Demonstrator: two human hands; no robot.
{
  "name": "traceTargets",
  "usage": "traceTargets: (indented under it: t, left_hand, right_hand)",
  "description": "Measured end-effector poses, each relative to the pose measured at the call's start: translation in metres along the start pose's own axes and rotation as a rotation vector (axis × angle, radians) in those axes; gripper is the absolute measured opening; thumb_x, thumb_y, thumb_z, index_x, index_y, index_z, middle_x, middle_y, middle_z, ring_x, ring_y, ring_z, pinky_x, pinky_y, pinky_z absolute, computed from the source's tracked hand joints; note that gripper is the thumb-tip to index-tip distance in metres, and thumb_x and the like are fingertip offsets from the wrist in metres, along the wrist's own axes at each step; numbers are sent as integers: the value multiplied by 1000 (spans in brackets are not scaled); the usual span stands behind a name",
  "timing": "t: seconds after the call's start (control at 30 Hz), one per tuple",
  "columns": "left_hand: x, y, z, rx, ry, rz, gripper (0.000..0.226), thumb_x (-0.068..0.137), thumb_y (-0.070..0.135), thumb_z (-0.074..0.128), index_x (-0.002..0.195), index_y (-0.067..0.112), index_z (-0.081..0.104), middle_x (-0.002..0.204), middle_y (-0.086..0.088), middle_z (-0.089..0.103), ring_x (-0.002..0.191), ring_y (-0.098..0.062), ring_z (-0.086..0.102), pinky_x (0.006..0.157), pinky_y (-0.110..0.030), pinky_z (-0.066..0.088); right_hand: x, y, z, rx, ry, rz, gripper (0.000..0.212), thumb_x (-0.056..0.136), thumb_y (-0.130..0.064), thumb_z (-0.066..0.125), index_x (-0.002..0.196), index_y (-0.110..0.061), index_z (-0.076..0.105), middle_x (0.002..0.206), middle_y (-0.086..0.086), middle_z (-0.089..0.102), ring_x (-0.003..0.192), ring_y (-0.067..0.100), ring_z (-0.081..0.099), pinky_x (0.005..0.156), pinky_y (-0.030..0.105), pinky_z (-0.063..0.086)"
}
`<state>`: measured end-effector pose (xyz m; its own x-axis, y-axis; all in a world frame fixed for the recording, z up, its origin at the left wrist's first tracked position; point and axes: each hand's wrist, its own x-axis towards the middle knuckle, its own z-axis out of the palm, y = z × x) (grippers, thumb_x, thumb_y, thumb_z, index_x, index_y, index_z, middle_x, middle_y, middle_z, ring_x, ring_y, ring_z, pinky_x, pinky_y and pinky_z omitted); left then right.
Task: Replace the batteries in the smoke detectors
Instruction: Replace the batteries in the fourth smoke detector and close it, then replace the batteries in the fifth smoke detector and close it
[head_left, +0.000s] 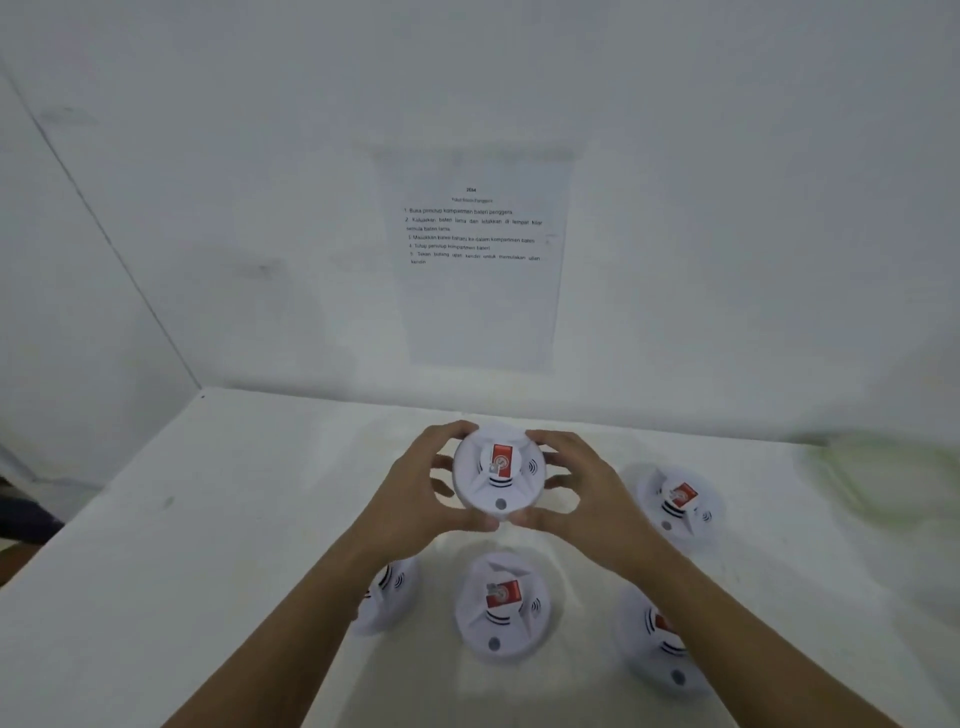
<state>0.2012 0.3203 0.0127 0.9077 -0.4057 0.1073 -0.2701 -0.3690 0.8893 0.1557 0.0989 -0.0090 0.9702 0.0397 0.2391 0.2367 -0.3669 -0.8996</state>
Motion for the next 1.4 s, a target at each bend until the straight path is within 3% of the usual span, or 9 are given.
traceTargets:
  t: [0.23, 0.53, 0.77, 0.97, 1.03, 1.17, 1.27, 1.4]
  left_hand:
    - [7, 8, -8, -47, 1, 38, 92, 53, 16, 101, 130, 33, 54, 131, 16, 59, 104, -15, 67, 80, -32, 62]
    - [18, 2, 2, 6, -41, -3, 91, 57, 20, 100, 132, 33, 52, 130, 19, 59, 104, -15, 66, 79, -33, 62]
    - [27, -16, 12, 127, -72, -52, 90, 55, 23, 100, 129, 36, 49, 125, 21, 56, 104, -11, 60, 72, -21, 57]
    - [29, -32, 19, 248, -126, -80, 83, 58, 19, 98, 129, 23, 55, 118, 8, 61, 95, -3, 56, 81, -21, 50]
    - [27, -36, 22, 297, -173, -77, 78, 60, 21, 98, 126, 20, 57, 119, 3, 64, 100, -10, 59, 88, -25, 50]
    - [26, -44, 23, 315, -187, -114, 79, 58, 20, 98, 126, 22, 57, 114, 9, 63, 103, -11, 59, 82, -13, 44]
    - [26, -46, 23, 315, -177, -108, 78, 58, 14, 97, 123, 28, 57, 116, 8, 66, 106, -14, 61, 86, -25, 46]
    - [21, -40, 26, 315, -157, -108, 66, 70, 5, 88, 122, 30, 55, 116, 14, 61, 98, -6, 56, 88, -24, 41]
  right_hand:
    - [8, -16, -3, 8, 8, -60, 76, 70, -26, 91, 133, -28, 49, 136, -14, 54, 122, 13, 58, 94, 28, 54]
    - [12, -2, -5, -138, 19, -16, 78, 68, -37, 91, 133, -33, 49, 131, -22, 54, 119, 3, 54, 92, 28, 51]
    - [16, 20, -2, -241, -37, 78, 77, 66, -43, 90, 133, -32, 53, 126, -21, 56, 112, -1, 52, 85, 16, 41]
    - [14, 36, 8, -300, -67, 156, 71, 68, -34, 91, 130, -23, 58, 115, -15, 57, 104, 8, 56, 90, 25, 46]
    - [12, 38, 10, -317, -99, 183, 63, 72, -29, 89, 128, -19, 60, 112, -12, 57, 104, 12, 58, 92, 28, 48]
    - [10, 36, 13, -311, -115, 199, 55, 79, -22, 84, 128, -15, 61, 111, -12, 56, 106, 14, 57, 93, 27, 47]
    - [9, 33, 16, -310, -116, 200, 53, 82, -22, 81, 130, -17, 60, 113, -13, 57, 103, 9, 55, 90, 20, 44]
    - [2, 34, 12, -233, -64, 184, 46, 85, -21, 78, 129, -21, 62, 120, -6, 65, 105, 9, 61, 92, 28, 53]
